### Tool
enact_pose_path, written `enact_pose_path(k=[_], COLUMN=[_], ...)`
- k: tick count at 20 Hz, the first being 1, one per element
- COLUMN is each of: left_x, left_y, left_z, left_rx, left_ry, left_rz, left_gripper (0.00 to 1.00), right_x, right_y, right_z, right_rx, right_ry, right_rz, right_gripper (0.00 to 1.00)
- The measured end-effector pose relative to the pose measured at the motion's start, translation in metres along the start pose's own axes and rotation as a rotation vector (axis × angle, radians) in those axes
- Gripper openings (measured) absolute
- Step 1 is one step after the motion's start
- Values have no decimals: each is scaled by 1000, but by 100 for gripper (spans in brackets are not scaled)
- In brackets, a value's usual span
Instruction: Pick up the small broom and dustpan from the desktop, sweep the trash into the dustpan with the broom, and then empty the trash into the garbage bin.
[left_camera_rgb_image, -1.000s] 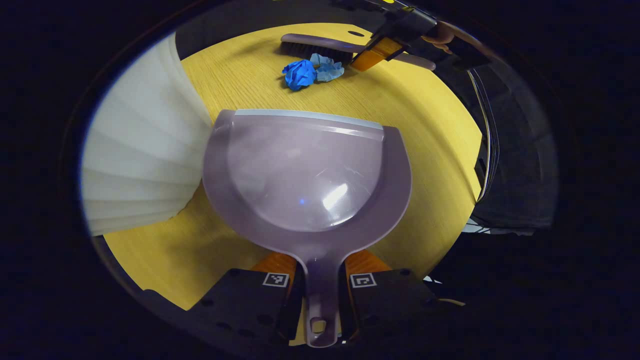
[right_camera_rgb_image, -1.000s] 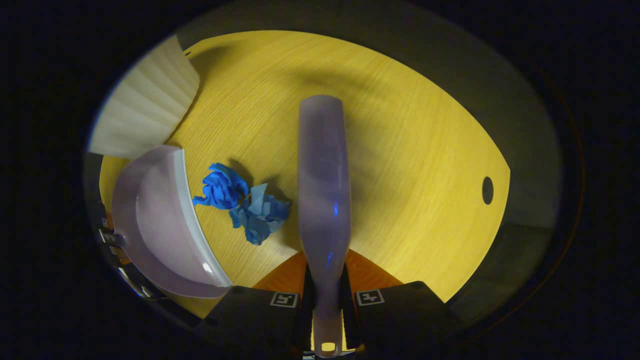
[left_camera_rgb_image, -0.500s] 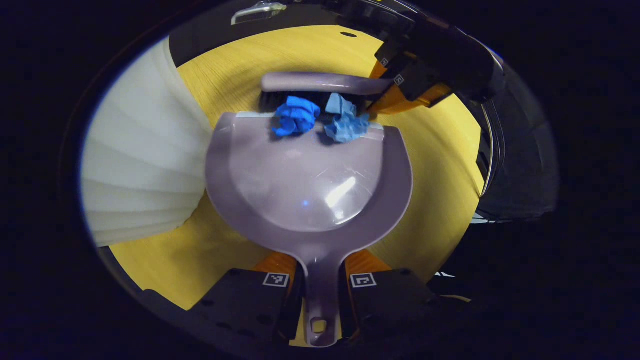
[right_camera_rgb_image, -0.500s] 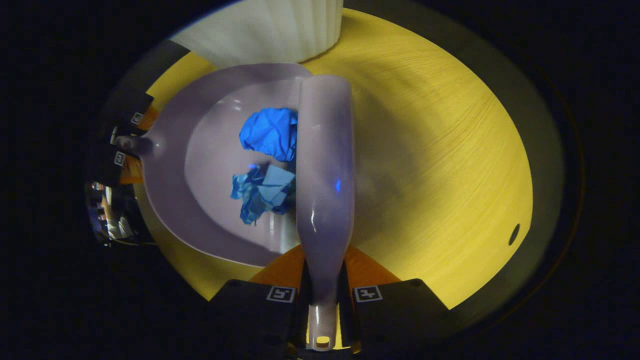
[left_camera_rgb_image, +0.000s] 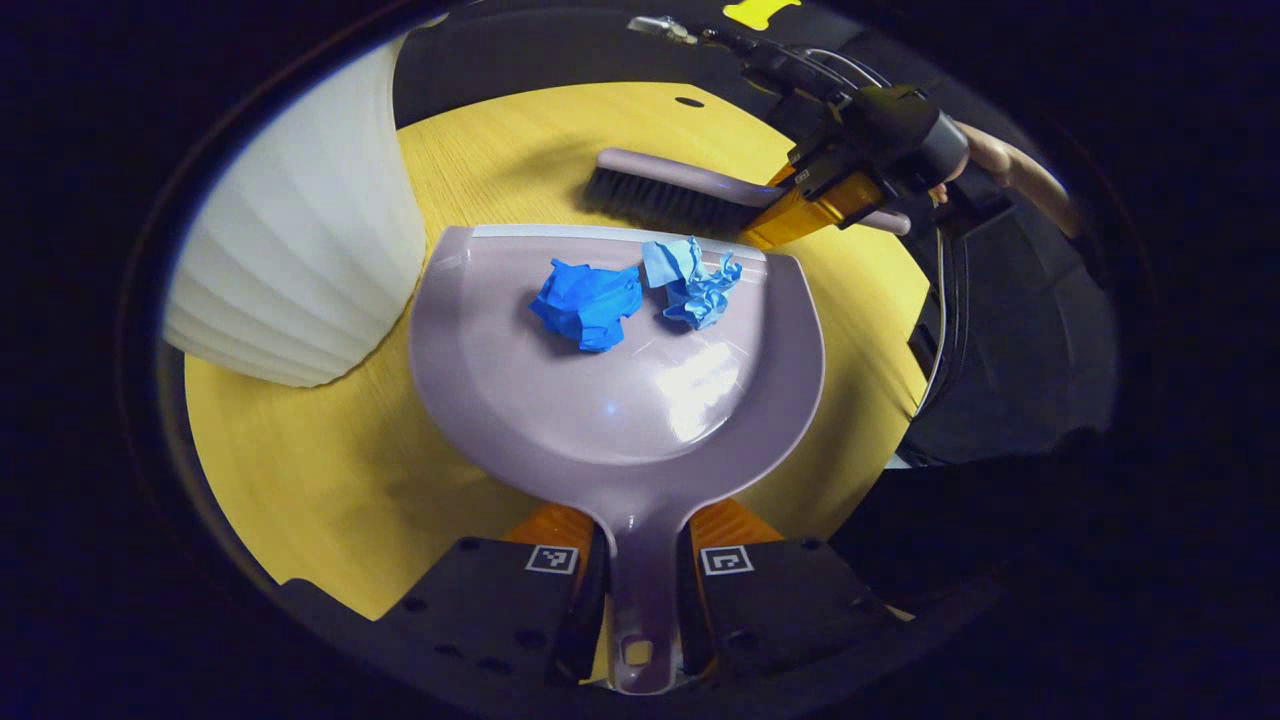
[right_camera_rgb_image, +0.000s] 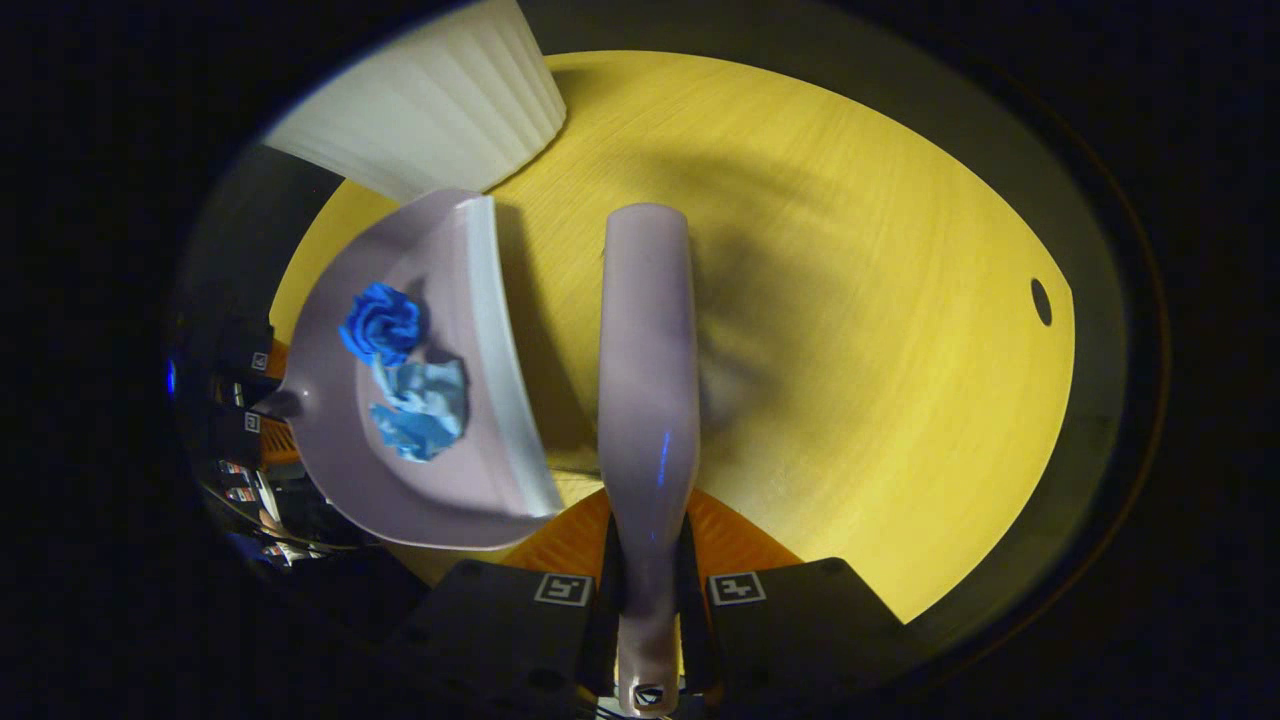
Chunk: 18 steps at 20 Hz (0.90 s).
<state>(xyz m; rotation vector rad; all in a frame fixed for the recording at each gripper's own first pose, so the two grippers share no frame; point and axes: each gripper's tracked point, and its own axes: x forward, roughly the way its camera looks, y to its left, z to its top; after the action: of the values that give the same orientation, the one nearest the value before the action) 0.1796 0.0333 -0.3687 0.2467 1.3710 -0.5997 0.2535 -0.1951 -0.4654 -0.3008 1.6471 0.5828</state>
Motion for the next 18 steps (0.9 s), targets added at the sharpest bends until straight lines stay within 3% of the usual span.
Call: enact_pose_path(k=[4,9,13,18], left_x=[-21,-66,-112,-136], left_y=[-1,24,46,105], left_z=[1,6,18,76], left_rx=[-27,-54,-190,-161], left_ry=[-81,-157,-262,-204], left_rz=[4,138,109,347], left_gripper=[28,28,28,28], right_x=[-15,-39,-64,-72], right_y=[-26,-36,-42,-31], right_z=[-21,-38,-43,-46], right_rx=[47,79,107,196], right_ry=[-47,-116,-183,-228], right_rz=[10,25,41,107], right_gripper=[28,28,28,28])
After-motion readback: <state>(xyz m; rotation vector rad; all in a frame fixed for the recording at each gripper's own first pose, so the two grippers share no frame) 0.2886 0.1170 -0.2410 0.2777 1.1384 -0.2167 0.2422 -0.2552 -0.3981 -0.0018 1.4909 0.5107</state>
